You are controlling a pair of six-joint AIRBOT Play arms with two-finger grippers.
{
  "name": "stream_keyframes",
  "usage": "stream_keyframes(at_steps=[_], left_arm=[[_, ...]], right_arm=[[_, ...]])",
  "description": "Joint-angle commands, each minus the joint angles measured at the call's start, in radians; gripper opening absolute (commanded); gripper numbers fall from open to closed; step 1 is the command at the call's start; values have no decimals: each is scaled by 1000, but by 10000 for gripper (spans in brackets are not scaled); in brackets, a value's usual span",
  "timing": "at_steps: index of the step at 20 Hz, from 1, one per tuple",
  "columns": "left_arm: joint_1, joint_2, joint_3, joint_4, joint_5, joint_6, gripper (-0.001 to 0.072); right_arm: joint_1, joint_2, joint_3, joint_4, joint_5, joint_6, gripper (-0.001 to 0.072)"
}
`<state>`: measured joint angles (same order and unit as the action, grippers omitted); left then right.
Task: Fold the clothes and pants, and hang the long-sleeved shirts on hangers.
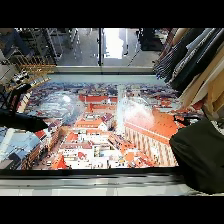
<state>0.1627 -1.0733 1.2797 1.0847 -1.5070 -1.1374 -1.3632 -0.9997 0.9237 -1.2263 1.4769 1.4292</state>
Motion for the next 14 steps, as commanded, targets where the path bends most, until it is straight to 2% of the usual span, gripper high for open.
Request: stream_keyframes(at_steps=[1, 3, 4, 7, 9, 10, 11, 12, 13, 14], left_arm=[[1, -17, 0, 1, 3, 0, 17], [1, -18, 0, 1, 3, 0, 17], [1, -18, 0, 2, 3, 0, 18], [1, -19, 0, 53, 4, 0, 18], [2, -18, 0, 215, 45, -32, 18], [2, -16, 0, 350, 109, -132, 17], [2, -10, 0, 494, 180, -277, 18], [2, -1, 0, 597, 246, -404, 18], [2, 14, 0, 620, 326, -462, 19], [1, 27, 0, 598, 405, -505, 19]], right_arm=[[-72, 8, -57, -110, -36, -23, 704], [-70, 6, 111, -107, -29, -5, 703], [-65, 6, 211, -78, -32, 44, 702], [43, 5, 438, 199, -184, 50, 701], [203, 5, 461, 338, -226, -8, 698], [305, 0, 456, 331, -196, -24, 695], [423, -6, 437, 298, -154, -34, 621], [537, -8, 398, 260, -129, -34, 490], [654, -8, 340, 222, -122, -34, 389], [759, -8, 278, 199, -138, -33, 324]])
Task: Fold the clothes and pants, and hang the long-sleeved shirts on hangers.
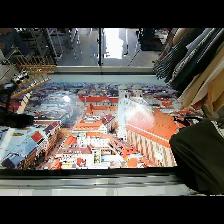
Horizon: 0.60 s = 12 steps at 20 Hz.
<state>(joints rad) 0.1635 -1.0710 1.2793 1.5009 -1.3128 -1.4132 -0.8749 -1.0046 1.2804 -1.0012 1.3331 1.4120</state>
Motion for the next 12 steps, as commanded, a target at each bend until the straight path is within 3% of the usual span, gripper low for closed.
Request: stream_keyframes(at_steps=[1, 2, 4, 5, 7, 8, 12], left_arm=[[0, 32, 0, 152, 285, -272, 18], [-1, 34, 0, 117, 343, -305, 19], [-1, 31, 0, 103, 409, -309, 19], [-1, 31, 0, 103, 415, -309, 19], [0, 31, 0, 103, 415, -309, 19], [0, 31, 0, 103, 415, -309, 19], [0, 31, 0, 103, 415, -309, 19]], right_arm=[[374, -3, -151, -34, -39, -16, 171], [468, -3, -219, -36, -105, -15, 32], [610, -3, -308, -78, -299, -16, 29], [667, -3, -328, -105, -431, -16, 89], [738, -1, -333, -120, -653, -18, 429], [758, 0, -333, -120, -742, -18, 507], [786, 0, -331, -121, -958, -18, 522]])
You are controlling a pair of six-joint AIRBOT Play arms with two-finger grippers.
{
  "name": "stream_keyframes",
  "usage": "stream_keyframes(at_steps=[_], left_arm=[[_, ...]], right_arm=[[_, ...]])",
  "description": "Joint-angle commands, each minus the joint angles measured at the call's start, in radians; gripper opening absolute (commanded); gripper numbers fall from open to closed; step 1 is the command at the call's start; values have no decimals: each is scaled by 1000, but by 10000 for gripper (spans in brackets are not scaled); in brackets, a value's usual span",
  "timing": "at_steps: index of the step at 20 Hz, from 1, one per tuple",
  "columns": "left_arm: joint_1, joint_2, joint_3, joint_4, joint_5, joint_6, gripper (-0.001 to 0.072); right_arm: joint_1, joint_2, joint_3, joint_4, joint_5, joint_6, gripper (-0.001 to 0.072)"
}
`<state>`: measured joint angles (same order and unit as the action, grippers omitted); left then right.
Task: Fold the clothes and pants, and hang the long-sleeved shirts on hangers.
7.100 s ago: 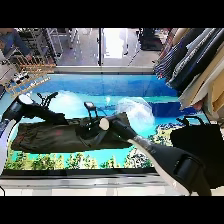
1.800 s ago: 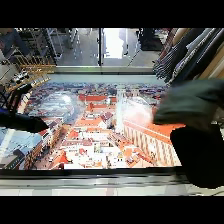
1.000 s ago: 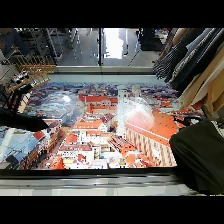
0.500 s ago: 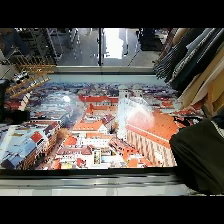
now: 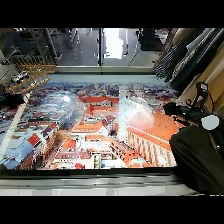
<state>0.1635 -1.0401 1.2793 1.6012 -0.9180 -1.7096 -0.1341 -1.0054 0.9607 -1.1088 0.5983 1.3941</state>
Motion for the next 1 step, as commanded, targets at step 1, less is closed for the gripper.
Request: stream_keyframes(at_steps=[1], left_arm=[[0, 0, 0, 3, 20, -12, 19]], right_arm=[[45, 1, -11, -13, -248, 0, 522]])
